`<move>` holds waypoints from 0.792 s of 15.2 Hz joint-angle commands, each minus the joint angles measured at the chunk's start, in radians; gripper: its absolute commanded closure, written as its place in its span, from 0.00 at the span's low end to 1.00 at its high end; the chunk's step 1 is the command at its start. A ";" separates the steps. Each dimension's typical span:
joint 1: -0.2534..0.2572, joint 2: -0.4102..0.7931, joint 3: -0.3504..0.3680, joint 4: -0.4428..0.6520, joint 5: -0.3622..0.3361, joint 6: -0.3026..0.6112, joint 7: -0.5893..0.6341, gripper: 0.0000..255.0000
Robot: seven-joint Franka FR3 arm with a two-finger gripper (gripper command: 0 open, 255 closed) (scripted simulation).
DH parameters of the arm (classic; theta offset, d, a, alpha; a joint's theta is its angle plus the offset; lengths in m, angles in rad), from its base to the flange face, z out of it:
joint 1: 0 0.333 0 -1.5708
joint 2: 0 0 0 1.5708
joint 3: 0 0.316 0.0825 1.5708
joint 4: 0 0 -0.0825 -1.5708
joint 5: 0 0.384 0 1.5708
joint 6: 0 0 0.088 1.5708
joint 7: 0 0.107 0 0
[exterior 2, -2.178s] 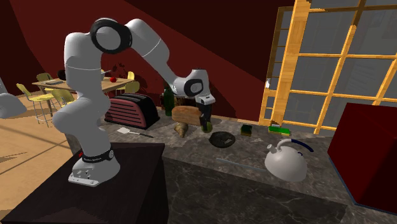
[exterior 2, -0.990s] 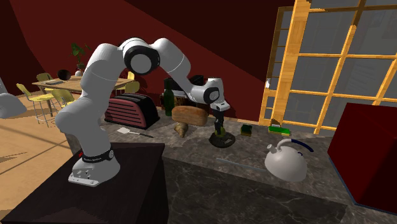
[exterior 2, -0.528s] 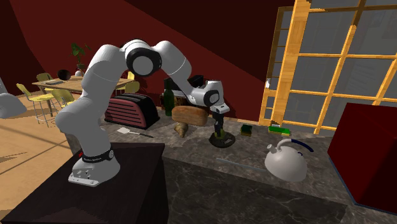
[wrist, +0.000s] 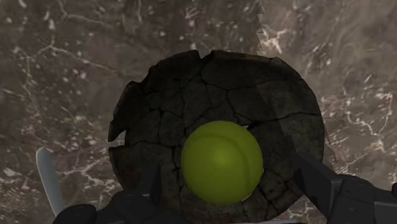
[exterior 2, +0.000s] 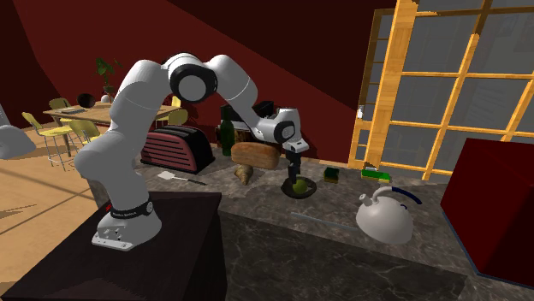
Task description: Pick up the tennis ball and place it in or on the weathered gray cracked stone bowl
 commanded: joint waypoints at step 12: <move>-0.029 -0.101 0.046 -0.028 0.056 -0.070 -0.034 0.00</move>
